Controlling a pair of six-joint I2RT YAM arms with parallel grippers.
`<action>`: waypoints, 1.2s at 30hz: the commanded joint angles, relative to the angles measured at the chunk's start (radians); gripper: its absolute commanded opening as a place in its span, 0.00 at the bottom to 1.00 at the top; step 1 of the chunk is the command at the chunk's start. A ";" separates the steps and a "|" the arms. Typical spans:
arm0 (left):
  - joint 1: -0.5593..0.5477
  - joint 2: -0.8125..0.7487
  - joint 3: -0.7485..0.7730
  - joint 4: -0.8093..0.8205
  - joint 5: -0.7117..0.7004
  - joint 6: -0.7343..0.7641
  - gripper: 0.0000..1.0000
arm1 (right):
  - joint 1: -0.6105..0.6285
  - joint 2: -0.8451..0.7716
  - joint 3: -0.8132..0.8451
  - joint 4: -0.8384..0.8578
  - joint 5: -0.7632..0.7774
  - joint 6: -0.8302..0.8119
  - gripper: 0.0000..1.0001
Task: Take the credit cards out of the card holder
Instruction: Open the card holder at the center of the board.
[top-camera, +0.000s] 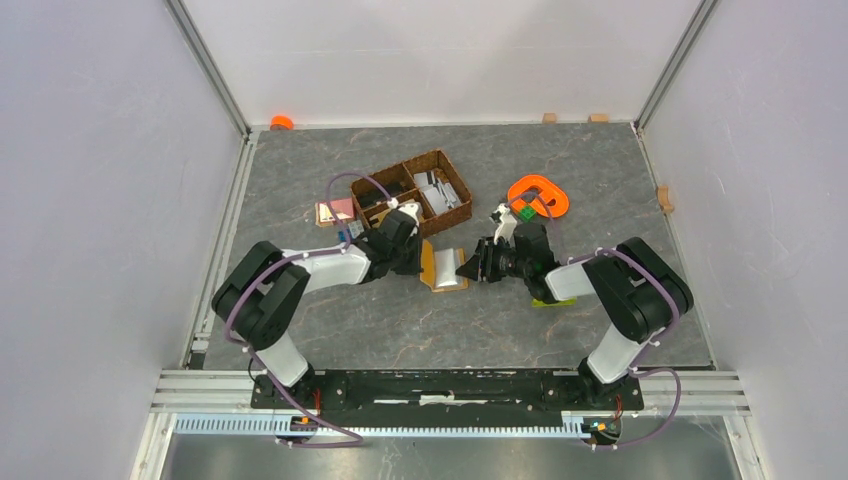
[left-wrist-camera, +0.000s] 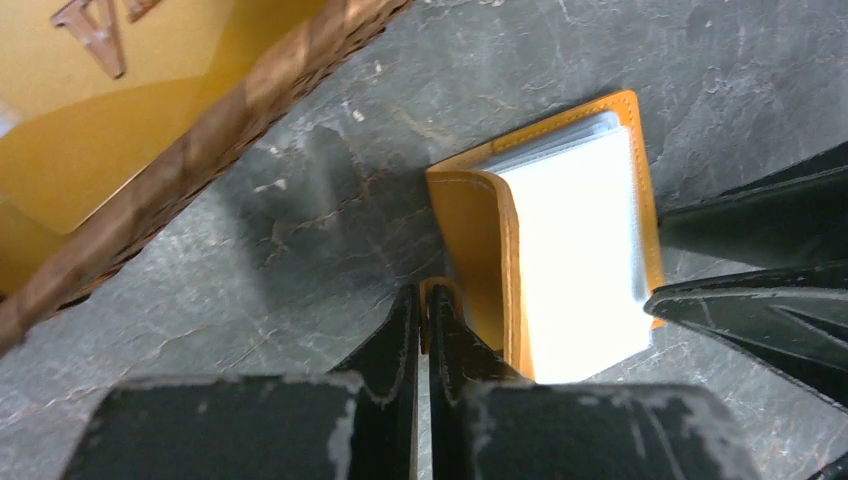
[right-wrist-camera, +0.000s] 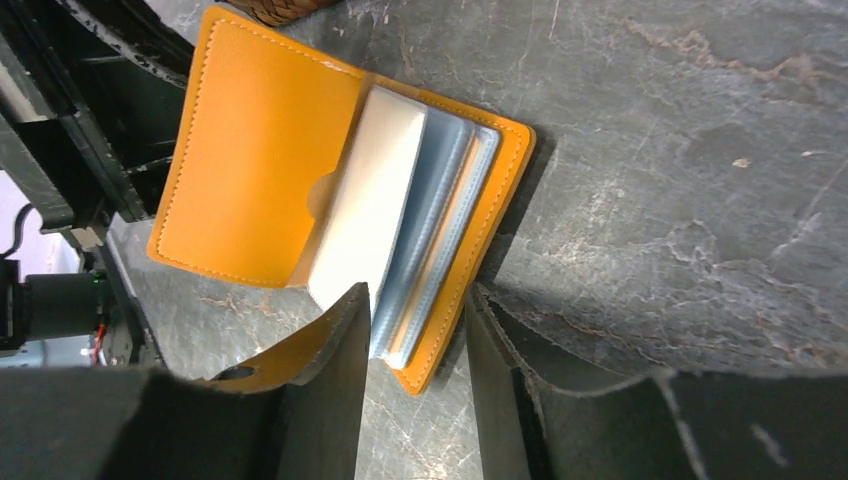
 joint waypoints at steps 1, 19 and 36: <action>-0.001 0.070 0.031 -0.011 0.089 0.001 0.02 | 0.010 0.035 -0.013 0.070 -0.075 0.059 0.43; -0.060 0.017 0.038 0.052 0.075 -0.013 0.02 | -0.005 -0.230 -0.101 -0.021 0.120 -0.008 0.00; -0.046 -0.095 0.040 -0.143 -0.310 -0.074 0.02 | -0.045 -0.358 -0.115 -0.150 0.212 -0.048 0.00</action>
